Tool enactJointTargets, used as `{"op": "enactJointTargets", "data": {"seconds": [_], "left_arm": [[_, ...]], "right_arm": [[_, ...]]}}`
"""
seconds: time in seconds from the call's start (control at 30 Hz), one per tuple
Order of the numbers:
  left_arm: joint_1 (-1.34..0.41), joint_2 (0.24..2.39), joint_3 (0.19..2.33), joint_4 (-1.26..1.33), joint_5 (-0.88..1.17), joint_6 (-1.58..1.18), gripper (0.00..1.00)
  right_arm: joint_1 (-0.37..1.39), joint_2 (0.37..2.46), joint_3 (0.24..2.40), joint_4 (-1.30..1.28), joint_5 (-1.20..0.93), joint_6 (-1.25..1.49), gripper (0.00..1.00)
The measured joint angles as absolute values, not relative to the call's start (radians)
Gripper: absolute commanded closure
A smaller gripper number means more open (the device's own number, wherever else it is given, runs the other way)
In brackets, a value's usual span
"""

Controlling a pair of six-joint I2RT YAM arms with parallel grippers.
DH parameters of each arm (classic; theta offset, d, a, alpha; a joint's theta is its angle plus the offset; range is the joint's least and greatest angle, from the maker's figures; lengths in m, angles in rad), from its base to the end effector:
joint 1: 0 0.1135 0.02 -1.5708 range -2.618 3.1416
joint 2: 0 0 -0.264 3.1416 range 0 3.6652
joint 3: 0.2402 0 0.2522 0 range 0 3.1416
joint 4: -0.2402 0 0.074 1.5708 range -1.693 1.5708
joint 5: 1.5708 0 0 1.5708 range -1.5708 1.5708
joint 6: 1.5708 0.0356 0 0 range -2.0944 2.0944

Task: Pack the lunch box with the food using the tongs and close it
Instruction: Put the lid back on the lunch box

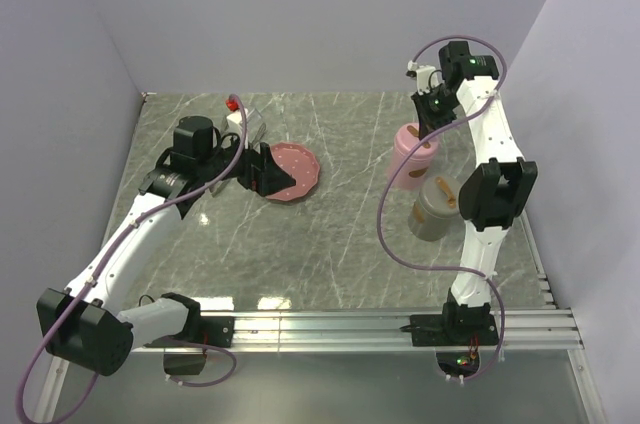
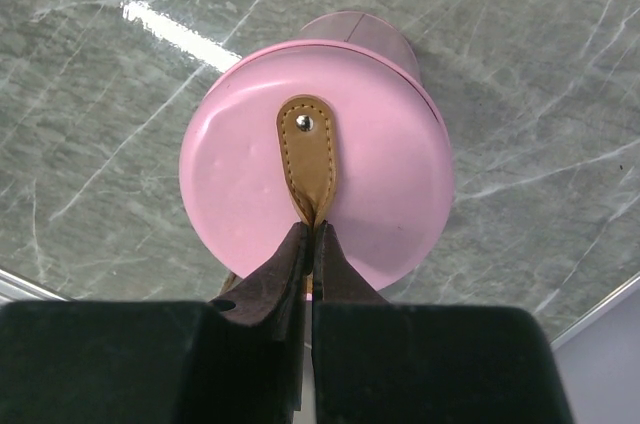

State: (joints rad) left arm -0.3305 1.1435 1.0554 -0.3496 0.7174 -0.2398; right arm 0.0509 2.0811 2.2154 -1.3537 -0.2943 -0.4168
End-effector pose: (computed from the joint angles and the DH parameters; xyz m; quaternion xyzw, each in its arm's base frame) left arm 0.2300 -0.1037 0.3492 0.2240 0.7807 -0.4256 0.3989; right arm 0.4198 0.0317 0.3347 -0.2506 0.9415 0.1105 0.1963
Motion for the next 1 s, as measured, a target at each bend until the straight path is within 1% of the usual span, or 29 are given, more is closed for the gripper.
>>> {"op": "enactJointTargets", "data": {"seconds": [0.27, 0.57, 1.0], "left_arm": [[-0.331, 1.143, 1.048, -0.350, 0.716, -0.237, 0.00], [-0.331, 1.143, 1.048, -0.353, 0.710, -0.230, 0.01], [-0.331, 1.143, 1.036, -0.358, 0.710, -0.231, 0.00]], "right_arm": [[0.072, 2.081, 2.213, -1.351, -0.270, -0.413, 1.00], [0.075, 2.074, 2.154, -1.317, -0.270, -0.414, 1.00], [0.056, 1.972, 2.013, -1.245, -0.231, -0.429, 1.00]]}}
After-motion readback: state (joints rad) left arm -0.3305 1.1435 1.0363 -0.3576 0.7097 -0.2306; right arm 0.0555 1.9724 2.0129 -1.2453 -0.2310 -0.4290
